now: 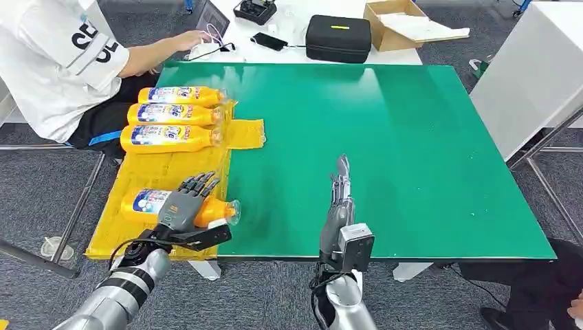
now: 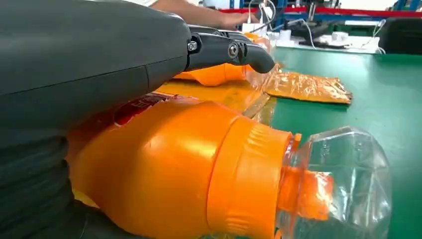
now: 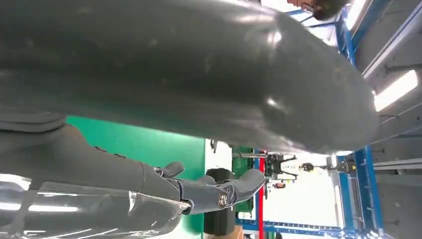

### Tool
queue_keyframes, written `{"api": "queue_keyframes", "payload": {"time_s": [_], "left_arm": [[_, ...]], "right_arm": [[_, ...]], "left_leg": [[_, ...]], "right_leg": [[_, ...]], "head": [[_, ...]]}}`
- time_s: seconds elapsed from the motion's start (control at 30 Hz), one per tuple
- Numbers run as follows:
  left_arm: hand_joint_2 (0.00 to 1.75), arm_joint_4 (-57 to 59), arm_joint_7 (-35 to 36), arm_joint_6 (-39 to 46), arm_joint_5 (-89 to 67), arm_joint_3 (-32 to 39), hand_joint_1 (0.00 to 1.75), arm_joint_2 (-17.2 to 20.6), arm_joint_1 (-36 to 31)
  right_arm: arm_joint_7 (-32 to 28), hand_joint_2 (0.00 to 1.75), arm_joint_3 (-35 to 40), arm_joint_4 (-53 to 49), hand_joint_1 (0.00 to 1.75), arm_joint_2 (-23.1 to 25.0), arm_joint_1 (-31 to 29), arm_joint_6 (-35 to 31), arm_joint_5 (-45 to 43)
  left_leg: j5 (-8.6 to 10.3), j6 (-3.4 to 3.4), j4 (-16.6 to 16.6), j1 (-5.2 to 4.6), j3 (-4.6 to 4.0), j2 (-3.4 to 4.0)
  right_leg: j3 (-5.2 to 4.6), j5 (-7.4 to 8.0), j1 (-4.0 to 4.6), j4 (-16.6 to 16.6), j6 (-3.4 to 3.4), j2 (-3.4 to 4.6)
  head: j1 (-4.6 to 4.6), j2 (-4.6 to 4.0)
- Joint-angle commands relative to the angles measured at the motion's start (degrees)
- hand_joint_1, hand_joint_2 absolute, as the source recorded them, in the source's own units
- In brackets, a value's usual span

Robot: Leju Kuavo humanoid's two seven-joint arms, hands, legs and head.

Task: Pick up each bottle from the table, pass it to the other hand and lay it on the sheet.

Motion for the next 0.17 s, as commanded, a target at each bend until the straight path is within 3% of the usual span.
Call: {"api": "queue_keyframes", "payload": {"time_s": [0.03, 0.17], "left_arm": [[1.75, 5.72, -0.61, -7.53, 1.59, -1.33, 0.00, 2.09, 1.33], [1.75, 5.85, -1.15, -10.58, 2.67, -2.19, 0.00, 3.29, 1.60]], "right_arm": [[0.24, 0.00, -2.40, 3.97, 0.00, -0.08, -1.48, 0.55, -0.37], [0.11, 0.00, -2.86, 4.66, 0.00, -0.01, -1.68, 0.76, -0.49]], "left_leg": [[-0.04, 0.02, -0.08, -0.01, 0.25, 0.20], [-0.05, 0.02, -0.16, 0.02, 0.40, 0.38]], "right_leg": [[0.19, 0.01, 0.01, -0.08, -0.06, 0.15], [0.31, 0.07, 0.05, -0.17, -0.12, 0.30]], "head": [[0.00, 0.00], [0.00, 0.00]]}}
